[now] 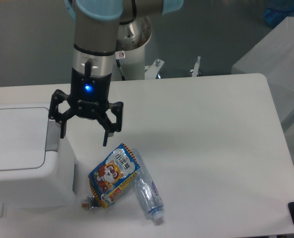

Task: Open the trash can
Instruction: 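Lower the gripper onto the lid edge beside the grey button and press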

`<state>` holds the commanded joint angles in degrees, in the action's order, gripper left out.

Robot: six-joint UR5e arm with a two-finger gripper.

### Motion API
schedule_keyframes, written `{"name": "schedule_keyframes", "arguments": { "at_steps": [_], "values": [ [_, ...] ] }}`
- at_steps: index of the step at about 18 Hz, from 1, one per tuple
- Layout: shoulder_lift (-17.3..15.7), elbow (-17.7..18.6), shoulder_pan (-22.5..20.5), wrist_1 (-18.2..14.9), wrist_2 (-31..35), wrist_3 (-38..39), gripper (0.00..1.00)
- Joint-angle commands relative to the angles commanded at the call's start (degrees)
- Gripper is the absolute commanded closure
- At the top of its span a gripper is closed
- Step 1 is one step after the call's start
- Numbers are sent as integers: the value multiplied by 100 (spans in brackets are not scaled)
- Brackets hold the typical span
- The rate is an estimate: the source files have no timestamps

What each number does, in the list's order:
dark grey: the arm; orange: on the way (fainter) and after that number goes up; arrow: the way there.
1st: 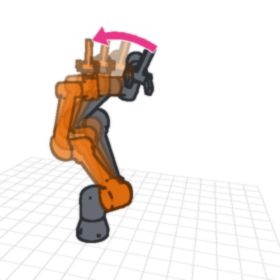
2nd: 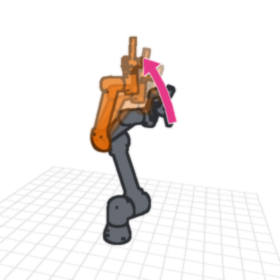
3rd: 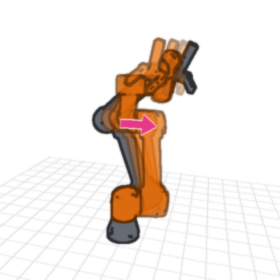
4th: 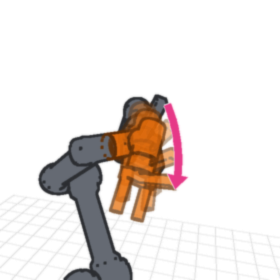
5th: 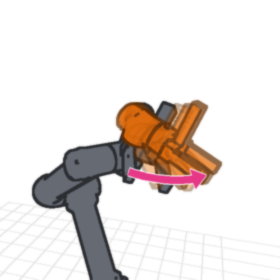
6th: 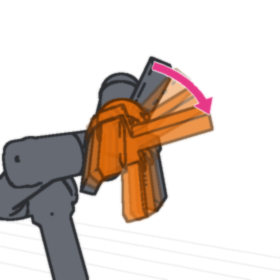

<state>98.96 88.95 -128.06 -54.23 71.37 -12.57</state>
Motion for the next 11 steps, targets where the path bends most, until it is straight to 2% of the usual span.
{"name": "schedule_keyframes", "arguments": {
  "at_steps": [11],
  "values": [
    [79, 9, 123, 0, 0, 343, 0]
  ]
}}
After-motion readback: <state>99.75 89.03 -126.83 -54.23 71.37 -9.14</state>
